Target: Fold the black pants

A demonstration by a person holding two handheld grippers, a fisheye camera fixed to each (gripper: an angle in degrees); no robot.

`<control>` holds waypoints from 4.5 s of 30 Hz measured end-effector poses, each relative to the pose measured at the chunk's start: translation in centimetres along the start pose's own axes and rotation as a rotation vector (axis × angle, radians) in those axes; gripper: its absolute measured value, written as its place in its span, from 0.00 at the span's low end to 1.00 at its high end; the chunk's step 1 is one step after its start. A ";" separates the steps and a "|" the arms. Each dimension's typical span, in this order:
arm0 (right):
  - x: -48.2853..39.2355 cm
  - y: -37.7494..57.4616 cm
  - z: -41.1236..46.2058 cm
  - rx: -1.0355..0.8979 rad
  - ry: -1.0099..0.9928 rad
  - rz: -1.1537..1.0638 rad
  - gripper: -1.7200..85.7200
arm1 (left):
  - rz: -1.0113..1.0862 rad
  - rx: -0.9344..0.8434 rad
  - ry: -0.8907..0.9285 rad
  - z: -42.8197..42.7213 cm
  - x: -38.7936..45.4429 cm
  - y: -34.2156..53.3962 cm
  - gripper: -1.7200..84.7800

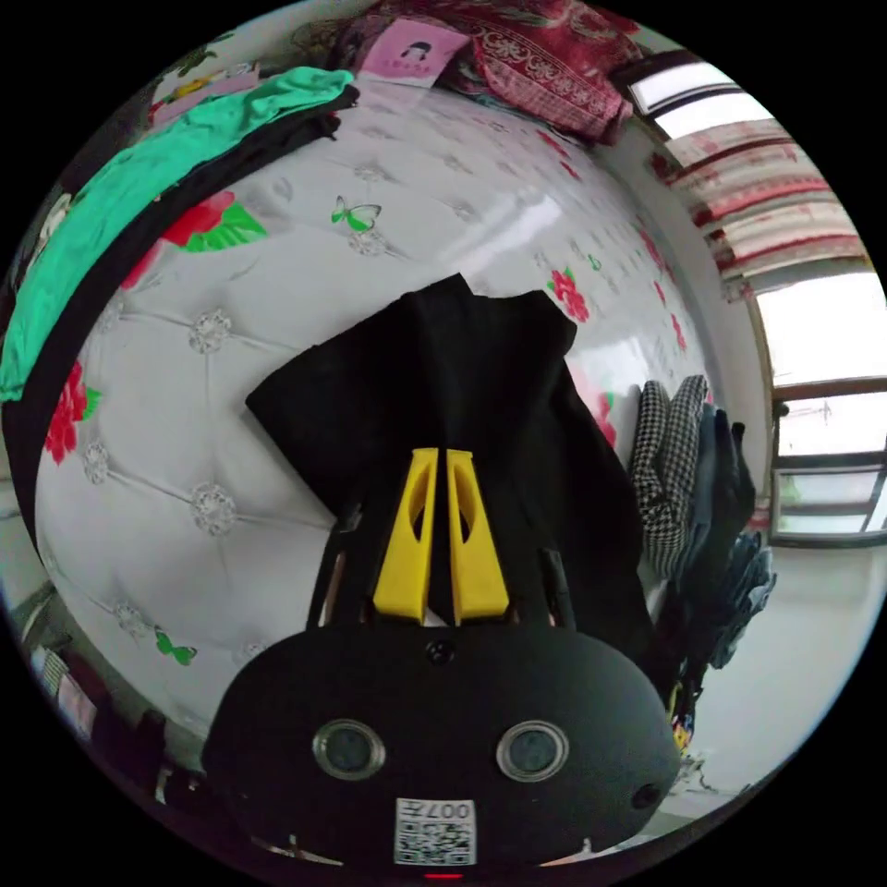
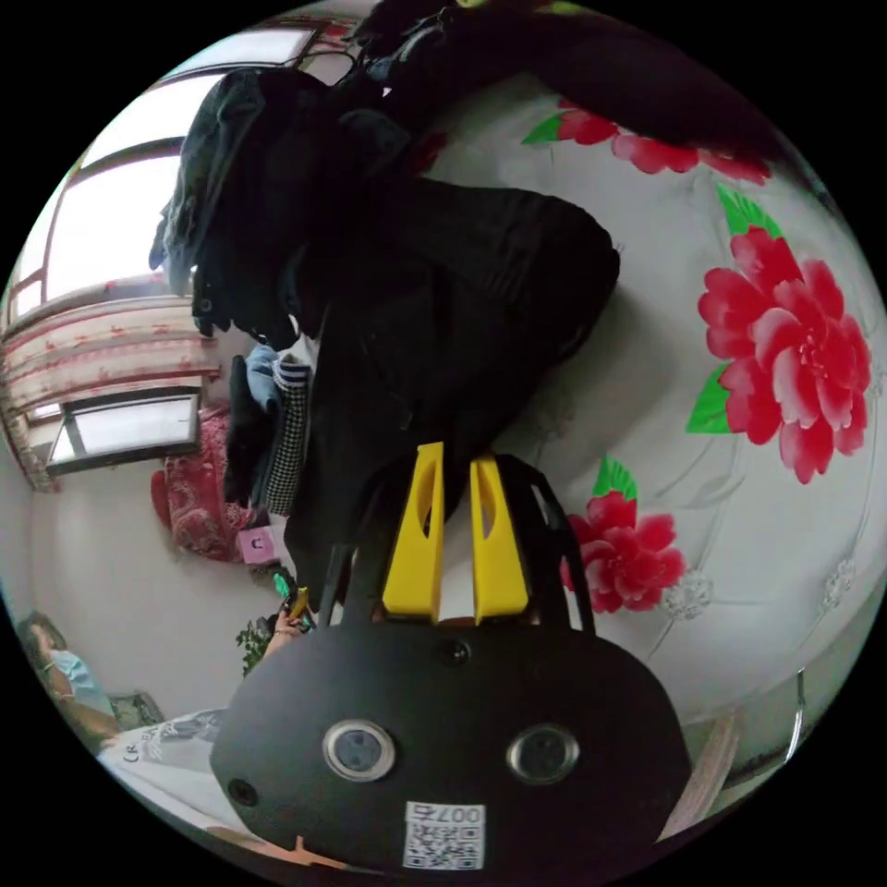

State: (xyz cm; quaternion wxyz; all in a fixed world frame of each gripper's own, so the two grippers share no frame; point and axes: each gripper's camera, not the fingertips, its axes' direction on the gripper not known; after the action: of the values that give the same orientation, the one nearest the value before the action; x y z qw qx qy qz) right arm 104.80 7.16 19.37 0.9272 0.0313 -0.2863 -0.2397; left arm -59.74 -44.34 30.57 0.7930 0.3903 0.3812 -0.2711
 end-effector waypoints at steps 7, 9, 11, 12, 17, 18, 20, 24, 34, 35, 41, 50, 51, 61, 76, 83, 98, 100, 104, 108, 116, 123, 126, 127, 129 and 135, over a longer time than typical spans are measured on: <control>-1.5 0.9 -2.9 0.093 -0.005 -0.163 0.02 | 0.120 0.185 0.175 -6.3 -3.3 4.9 0.02; -0.9 0.3 -2.3 0.054 0.054 -0.168 0.03 | 0.145 0.176 0.160 -5.7 -5.1 6.0 0.03; 0.2 -0.4 -1.4 0.035 0.059 -0.108 0.03 | 0.045 0.089 0.108 -3.6 -8.3 6.0 0.07; 0.4 -0.9 -0.8 0.023 0.064 -0.082 0.04 | 0.024 0.085 0.111 -3.4 -9.1 5.9 0.08; -1.5 -0.8 0.3 0.043 0.208 -0.136 0.05 | -0.063 0.090 0.216 -1.8 -12.7 4.1 0.15; -2.0 -0.6 0.5 0.039 0.258 -0.163 0.06 | -0.063 0.096 0.217 -1.7 -12.9 3.9 0.15; -2.8 -0.2 1.0 0.034 0.338 -0.210 0.07 | -0.079 0.110 0.252 -1.1 -13.5 2.8 0.14; -3.5 0.8 4.1 -0.102 0.431 -0.317 0.08 | -0.167 0.130 0.435 1.1 -14.9 1.5 0.10; -0.3 0.4 5.4 -0.125 0.308 -0.254 0.10 | 0.325 0.180 0.732 -1.6 -0.8 5.9 0.02; 0.4 0.3 4.9 -0.122 0.258 -0.237 0.10 | 0.468 0.162 0.730 -2.9 3.2 7.4 0.02; 3.6 0.6 1.5 -0.020 0.045 -0.204 0.11 | 1.181 -0.053 0.732 -4.2 25.0 22.5 0.04; 10.6 0.5 -3.8 0.194 -0.128 -0.046 0.15 | 1.305 -0.532 0.327 14.5 34.8 43.3 0.05; 11.7 0.5 -4.2 0.229 -0.161 -0.009 0.15 | 1.282 -0.541 0.340 14.7 34.2 43.3 0.05; 12.7 -5.3 -0.6 0.292 -0.239 0.068 0.14 | 0.784 -0.383 0.283 12.7 20.2 35.4 0.01; -26.1 7.9 15.2 -0.139 -0.050 -1.277 0.11 | 0.492 -0.311 0.331 13.3 12.9 30.1 0.06; -26.6 10.7 29.2 -0.570 -0.136 -1.142 0.12 | 0.440 -0.277 0.401 12.4 10.2 26.4 0.09; -14.8 -5.6 34.6 -0.489 -0.167 -0.426 0.10 | 0.698 -0.539 0.366 17.7 16.7 22.3 0.08; -14.2 -6.0 35.4 -0.490 -0.202 -0.383 0.07 | 0.734 -0.557 0.415 16.8 17.0 22.4 0.07; -17.0 -5.0 33.7 -0.479 -0.359 -0.437 0.04 | 0.760 -0.532 0.551 12.1 18.3 22.6 0.06; -24.6 -3.4 29.9 -0.455 -0.352 -0.661 0.03 | 0.890 -0.461 0.652 4.8 21.8 23.4 0.06; -38.3 -5.6 24.7 -0.216 -0.577 -0.958 0.03 | 1.093 -0.086 0.699 -9.4 30.2 15.0 0.07; -41.6 -11.0 39.0 -0.177 -0.340 -0.753 0.04 | 0.873 -0.085 0.362 -3.3 29.8 7.4 0.08; -38.5 -10.8 45.4 -0.216 -0.128 -0.678 0.05 | 0.723 -0.188 0.475 -0.2 22.4 8.1 0.07; -37.9 -10.4 45.8 -0.198 -0.112 -0.688 0.06 | 0.682 -0.182 0.472 -0.2 18.9 9.0 0.07; -36.3 -8.3 45.5 -0.117 -0.126 -0.731 0.06 | 0.617 -0.133 0.391 -1.0 13.1 10.4 0.06; -35.3 1.5 46.0 -0.085 0.166 -0.953 0.08 | 0.221 0.076 0.013 -8.2 -7.0 10.9 0.12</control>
State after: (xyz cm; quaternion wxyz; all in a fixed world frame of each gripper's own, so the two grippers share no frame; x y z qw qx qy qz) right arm 54.89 28.46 39.83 0.7344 0.1402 -0.1550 -0.6457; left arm -58.96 -30.71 37.42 0.8000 0.4617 0.3306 -0.1937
